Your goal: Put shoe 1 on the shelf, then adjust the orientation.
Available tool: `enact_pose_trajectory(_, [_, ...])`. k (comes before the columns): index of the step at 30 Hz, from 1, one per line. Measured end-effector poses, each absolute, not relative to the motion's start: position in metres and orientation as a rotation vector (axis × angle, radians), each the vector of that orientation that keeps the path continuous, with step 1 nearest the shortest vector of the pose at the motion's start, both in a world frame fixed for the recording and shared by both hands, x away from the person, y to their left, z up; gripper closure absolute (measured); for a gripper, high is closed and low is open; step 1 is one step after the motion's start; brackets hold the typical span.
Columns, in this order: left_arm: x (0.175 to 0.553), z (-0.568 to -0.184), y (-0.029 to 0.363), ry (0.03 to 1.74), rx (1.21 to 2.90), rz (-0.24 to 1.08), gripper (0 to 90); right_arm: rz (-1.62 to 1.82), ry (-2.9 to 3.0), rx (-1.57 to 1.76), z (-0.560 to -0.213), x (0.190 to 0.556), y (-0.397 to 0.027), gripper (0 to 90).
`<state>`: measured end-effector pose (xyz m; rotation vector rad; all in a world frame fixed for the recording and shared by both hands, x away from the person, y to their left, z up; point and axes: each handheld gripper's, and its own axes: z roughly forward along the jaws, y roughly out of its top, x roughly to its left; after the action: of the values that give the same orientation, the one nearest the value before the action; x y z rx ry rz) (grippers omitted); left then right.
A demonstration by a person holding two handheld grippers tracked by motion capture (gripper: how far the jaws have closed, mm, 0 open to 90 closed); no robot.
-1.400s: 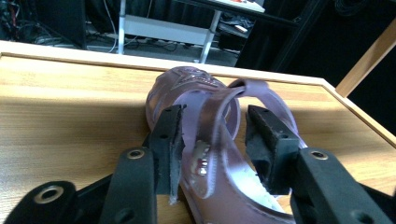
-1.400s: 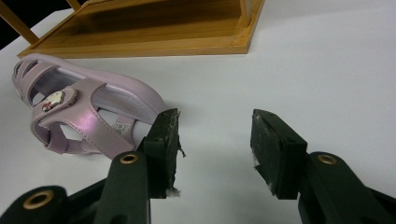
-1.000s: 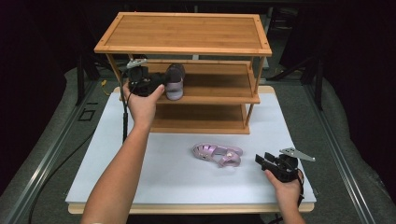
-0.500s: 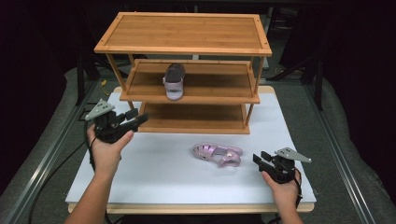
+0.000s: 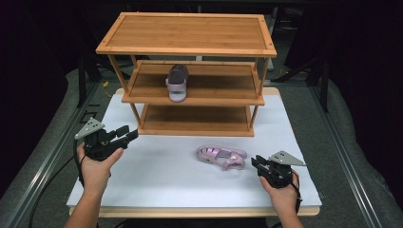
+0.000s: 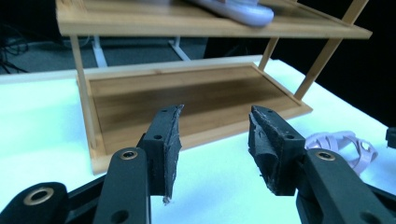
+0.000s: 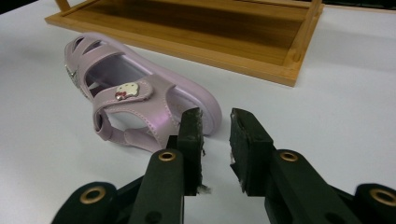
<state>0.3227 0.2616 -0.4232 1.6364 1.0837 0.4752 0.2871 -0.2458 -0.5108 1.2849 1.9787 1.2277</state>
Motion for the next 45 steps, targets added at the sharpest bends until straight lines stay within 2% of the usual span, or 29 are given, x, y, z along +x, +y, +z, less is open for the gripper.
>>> enact_pose_trajectory(9, [0.323,-0.427,0.256,1.082,1.647,0.462,52.5,1.238,1.993,1.233,-0.509,0.286,-0.238,73.6])
enact_pose_trajectory(17, [0.323,-0.43,0.254,1.083,1.66,0.46,52.1,1.254,2.007,1.189,-0.508,0.282,-0.23,64.6])
enact_pose_trajectory(24, [0.324,-0.431,0.254,1.088,1.658,0.453,51.8,1.236,2.045,1.15,-0.509,0.283,-0.224,64.0])
enact_pose_trajectory(25, [0.324,-0.431,0.253,1.088,1.658,0.453,51.6,1.248,2.03,1.13,-0.508,0.285,-0.221,69.2])
enact_pose_trajectory(26, [0.324,-0.431,0.253,1.088,1.659,0.452,51.6,1.248,2.03,1.13,-0.508,0.285,-0.221,69.2])
enact_pose_trajectory(27, [0.324,-0.431,0.253,1.088,1.658,0.453,51.5,1.24,2.03,1.11,-0.506,0.286,-0.216,84.8])
enact_pose_trajectory(28, [0.324,-0.431,0.253,1.089,1.658,0.451,51.5,1.24,2.03,1.11,-0.506,0.286,-0.216,84.8])
enact_pose_trajectory(29, [0.323,-0.43,0.253,1.089,1.656,0.453,51.4,1.228,2.023,1.086,-0.503,0.288,-0.212,90.0])
enact_pose_trajectory(40, [0.325,-0.432,0.256,1.104,1.648,0.448,51.4,1.147,2.098,1.065,-0.502,0.312,-0.2,90.0])
enact_pose_trajectory(41, [0.325,-0.433,0.256,1.106,1.646,0.446,51.4,1.219,2.106,1.045,-0.503,0.318,-0.202,90.0])
enact_pose_trajectory(45, [0.326,-0.434,0.254,1.101,1.655,0.446,51.4,1.148,2.082,1.129,-0.497,0.344,-0.2,90.0])
